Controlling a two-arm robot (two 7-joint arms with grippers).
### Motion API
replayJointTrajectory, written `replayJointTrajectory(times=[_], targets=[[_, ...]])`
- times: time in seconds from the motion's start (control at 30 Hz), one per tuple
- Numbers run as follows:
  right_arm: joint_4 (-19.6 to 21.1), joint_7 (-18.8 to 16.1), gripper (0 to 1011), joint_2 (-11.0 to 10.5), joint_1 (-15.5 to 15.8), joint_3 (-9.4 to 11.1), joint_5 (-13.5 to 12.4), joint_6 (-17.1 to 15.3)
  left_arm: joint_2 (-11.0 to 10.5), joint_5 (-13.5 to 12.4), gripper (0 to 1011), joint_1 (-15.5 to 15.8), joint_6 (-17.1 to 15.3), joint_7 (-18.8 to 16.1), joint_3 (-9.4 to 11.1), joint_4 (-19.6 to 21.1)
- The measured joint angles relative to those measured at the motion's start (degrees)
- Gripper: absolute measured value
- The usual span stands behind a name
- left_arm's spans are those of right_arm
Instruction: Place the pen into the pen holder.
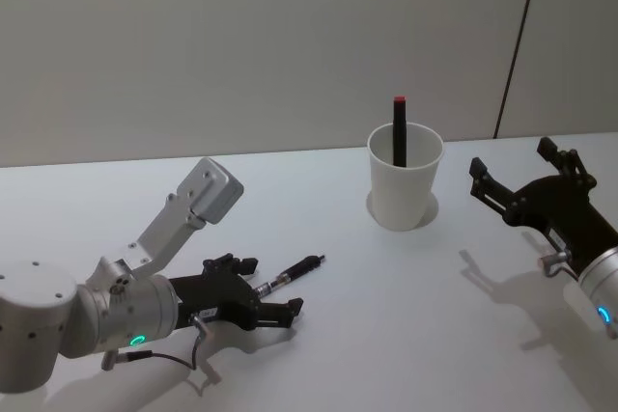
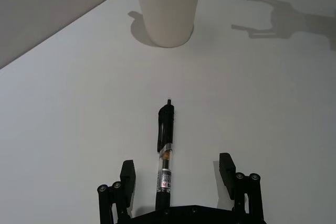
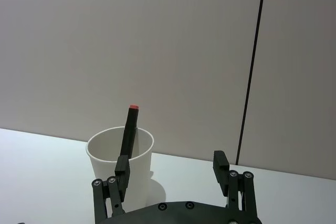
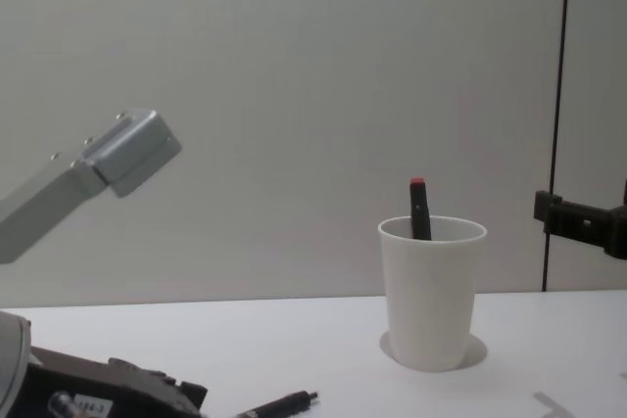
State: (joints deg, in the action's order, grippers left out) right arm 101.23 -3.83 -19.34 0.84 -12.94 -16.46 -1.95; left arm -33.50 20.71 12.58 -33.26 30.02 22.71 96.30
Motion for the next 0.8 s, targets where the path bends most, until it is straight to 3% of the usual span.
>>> replayJointTrajectory(times=[0.8], targets=[[0.00,0.00,1001,0.00,0.00,0.00,0.00,0.00,0.54,-1.53,1001,0.62,-1.39,-1.59,0.53,-0.73]])
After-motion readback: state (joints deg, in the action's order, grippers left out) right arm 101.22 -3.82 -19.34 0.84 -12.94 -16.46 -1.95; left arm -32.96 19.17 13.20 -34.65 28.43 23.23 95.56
